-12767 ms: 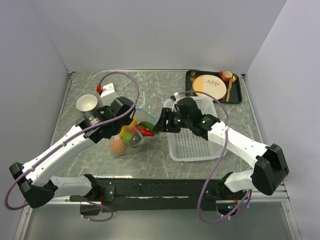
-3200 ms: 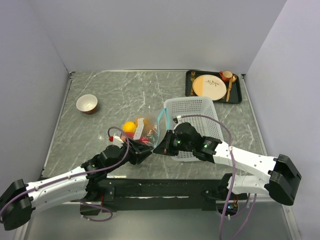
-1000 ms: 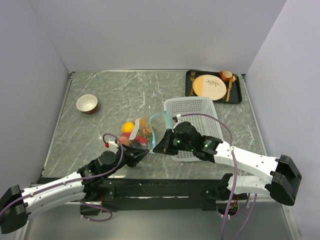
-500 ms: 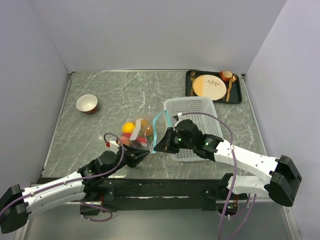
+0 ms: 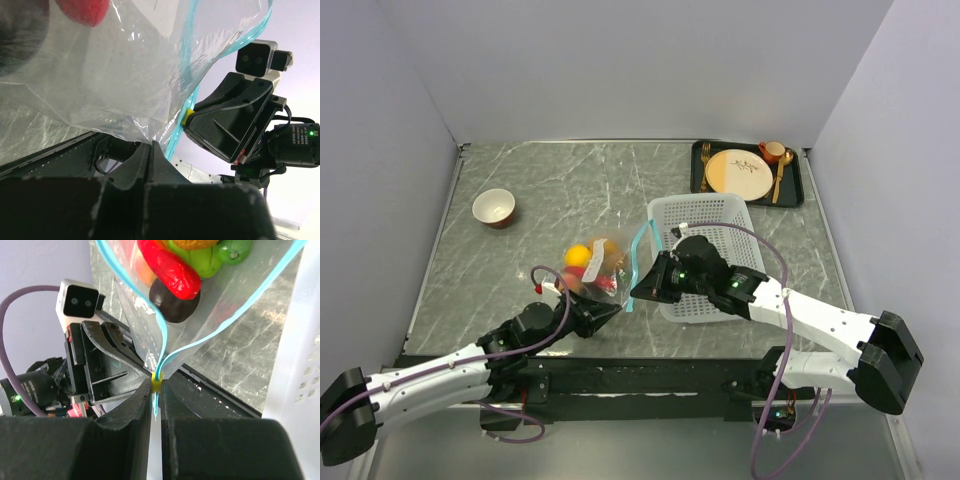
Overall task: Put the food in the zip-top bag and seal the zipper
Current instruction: Zip the zipper food storage bag at the center of the board.
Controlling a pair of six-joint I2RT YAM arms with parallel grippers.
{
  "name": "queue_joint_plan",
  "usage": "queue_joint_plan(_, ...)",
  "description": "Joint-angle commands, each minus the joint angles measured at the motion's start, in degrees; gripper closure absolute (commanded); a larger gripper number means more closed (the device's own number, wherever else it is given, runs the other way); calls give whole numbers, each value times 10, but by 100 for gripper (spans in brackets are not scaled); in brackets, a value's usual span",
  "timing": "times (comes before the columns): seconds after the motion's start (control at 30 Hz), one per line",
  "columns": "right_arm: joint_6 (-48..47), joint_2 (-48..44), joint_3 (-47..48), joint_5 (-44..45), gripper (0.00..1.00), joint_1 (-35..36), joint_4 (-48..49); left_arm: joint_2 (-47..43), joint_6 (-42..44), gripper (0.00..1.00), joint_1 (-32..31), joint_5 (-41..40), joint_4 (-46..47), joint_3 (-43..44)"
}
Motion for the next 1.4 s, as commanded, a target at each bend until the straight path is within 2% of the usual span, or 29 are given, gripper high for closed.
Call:
queue_joint_plan(0.0,-9,-20,12,57,89,-21,21,-9,32,99,-2,23,-56,-2)
queue_joint_plan(0.33,-29,-31,15,64,89,-53,-6,-45,26,99,-2,9,-97,-8)
queue_joint_plan(0.7,-48,-35,23,62,89,-83,-22,-42,32,99,-2,5,-107,-2)
queue_joint_plan(1.37,-95,12,52,27,89,-135,-27,-85,21,99,-2,-6,-157,-2)
